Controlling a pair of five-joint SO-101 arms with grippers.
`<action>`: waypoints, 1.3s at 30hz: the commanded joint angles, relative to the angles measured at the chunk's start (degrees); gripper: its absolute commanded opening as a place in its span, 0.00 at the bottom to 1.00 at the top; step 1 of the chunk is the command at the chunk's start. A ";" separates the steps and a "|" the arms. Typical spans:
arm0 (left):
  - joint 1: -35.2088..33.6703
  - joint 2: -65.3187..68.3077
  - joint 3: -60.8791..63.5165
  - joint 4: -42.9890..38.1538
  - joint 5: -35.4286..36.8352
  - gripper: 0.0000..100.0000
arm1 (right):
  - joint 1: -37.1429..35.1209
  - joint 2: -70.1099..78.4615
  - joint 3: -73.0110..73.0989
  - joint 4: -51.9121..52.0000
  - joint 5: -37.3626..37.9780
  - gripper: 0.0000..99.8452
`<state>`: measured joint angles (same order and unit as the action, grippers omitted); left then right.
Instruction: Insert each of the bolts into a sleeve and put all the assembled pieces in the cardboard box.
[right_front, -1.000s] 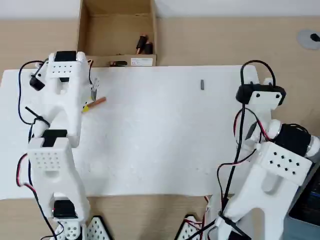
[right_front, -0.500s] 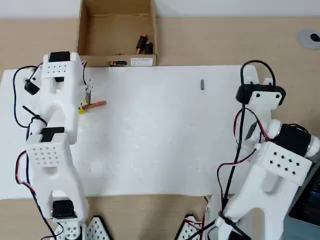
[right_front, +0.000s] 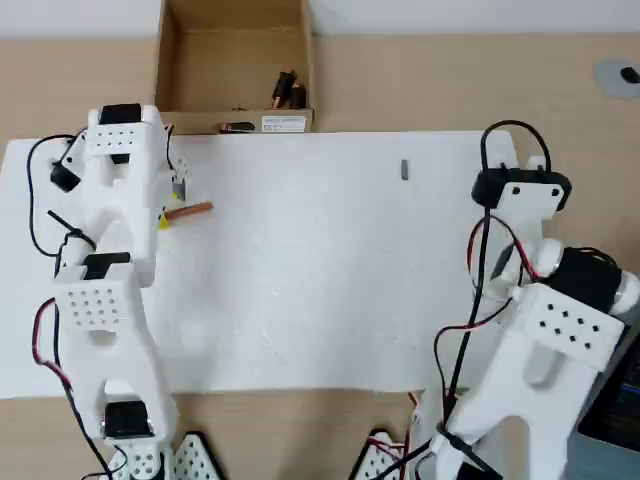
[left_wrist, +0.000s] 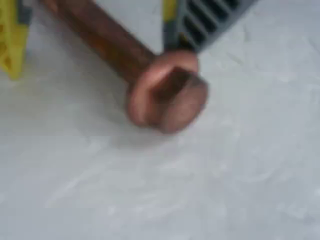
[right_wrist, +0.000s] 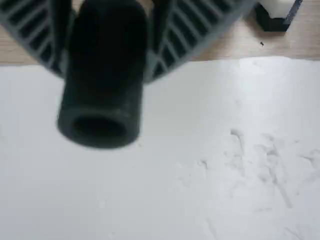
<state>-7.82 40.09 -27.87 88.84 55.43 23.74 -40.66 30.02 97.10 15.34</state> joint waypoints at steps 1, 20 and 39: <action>-0.53 0.84 -0.53 0.44 0.44 0.21 | 0.92 -1.98 -0.04 -0.88 -0.18 0.01; -1.23 1.27 -0.35 1.76 0.18 0.07 | 0.84 -1.98 -2.15 0.44 -0.18 0.01; -2.20 -1.80 -18.99 11.43 -12.48 0.00 | 0.48 -1.98 -12.79 5.01 -0.09 0.01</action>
<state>-9.76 41.67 -39.82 97.98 45.23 23.74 -40.66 20.62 101.05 15.34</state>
